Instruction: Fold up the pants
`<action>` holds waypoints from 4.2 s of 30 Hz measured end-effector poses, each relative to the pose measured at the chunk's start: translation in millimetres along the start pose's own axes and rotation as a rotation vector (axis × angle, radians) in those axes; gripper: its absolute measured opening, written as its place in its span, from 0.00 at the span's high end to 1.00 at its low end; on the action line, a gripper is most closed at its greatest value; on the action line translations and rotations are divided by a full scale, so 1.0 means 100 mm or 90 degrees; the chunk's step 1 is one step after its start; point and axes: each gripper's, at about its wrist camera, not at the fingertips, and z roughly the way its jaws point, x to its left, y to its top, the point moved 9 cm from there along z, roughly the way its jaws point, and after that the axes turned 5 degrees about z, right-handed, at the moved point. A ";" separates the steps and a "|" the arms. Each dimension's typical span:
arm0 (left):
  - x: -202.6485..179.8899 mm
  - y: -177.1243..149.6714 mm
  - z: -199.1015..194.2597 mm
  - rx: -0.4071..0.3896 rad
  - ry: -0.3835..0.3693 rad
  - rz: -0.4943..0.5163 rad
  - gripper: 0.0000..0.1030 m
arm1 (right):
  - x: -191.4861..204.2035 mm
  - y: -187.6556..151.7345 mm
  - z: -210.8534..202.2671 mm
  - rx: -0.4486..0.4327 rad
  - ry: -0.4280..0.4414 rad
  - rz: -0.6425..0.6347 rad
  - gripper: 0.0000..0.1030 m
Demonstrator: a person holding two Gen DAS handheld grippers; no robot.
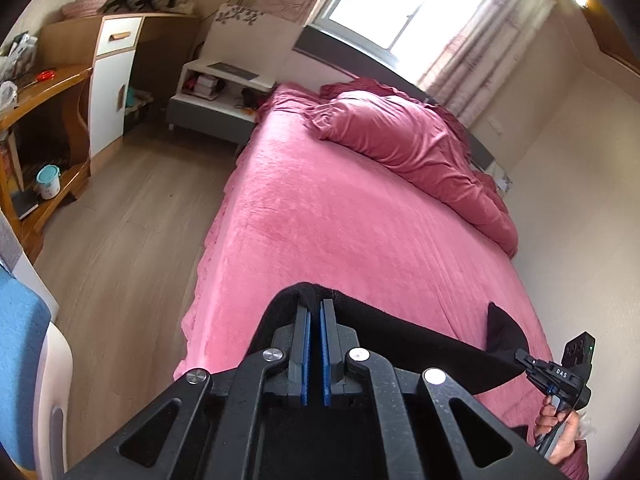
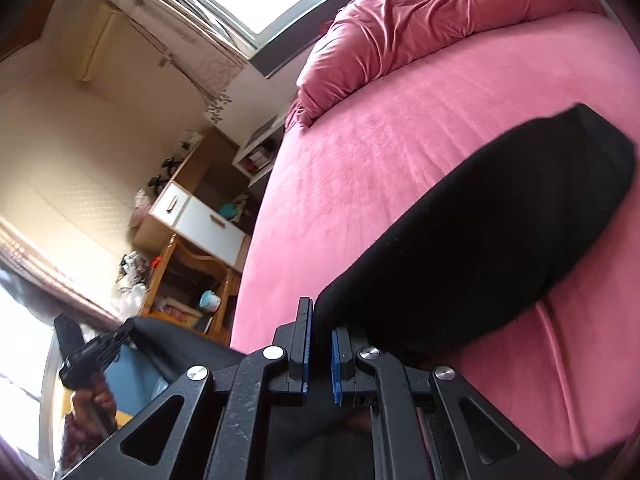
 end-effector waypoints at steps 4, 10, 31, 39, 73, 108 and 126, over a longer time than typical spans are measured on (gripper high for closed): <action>-0.01 -0.23 -0.25 -0.022 -0.021 -0.005 0.96 | -0.06 -0.43 -0.23 0.007 0.014 0.004 0.92; 0.12 -0.99 -0.62 -0.015 0.003 -0.003 0.96 | -0.18 -1.22 -0.52 0.054 -0.001 -0.026 0.92; 0.94 -2.83 -0.70 0.116 -0.030 -0.420 0.72 | -1.02 -2.66 -0.23 0.214 -0.124 -0.022 0.92; 0.74 -2.76 -0.45 0.138 -0.075 -0.478 0.59 | -1.00 -2.66 -0.14 0.212 -0.127 -0.017 0.92; 1.13 -2.49 -0.62 0.087 0.194 -0.297 0.70 | -1.09 -2.81 -0.27 0.251 -0.116 -0.017 0.62; -1.28 -2.96 0.63 0.294 -0.085 0.183 0.70 | -1.81 -0.33 0.38 0.098 -0.528 -0.070 0.91; -1.68 -3.10 0.52 0.313 -0.120 0.275 0.70 | -2.56 -1.20 -2.39 -0.204 -0.246 0.331 0.93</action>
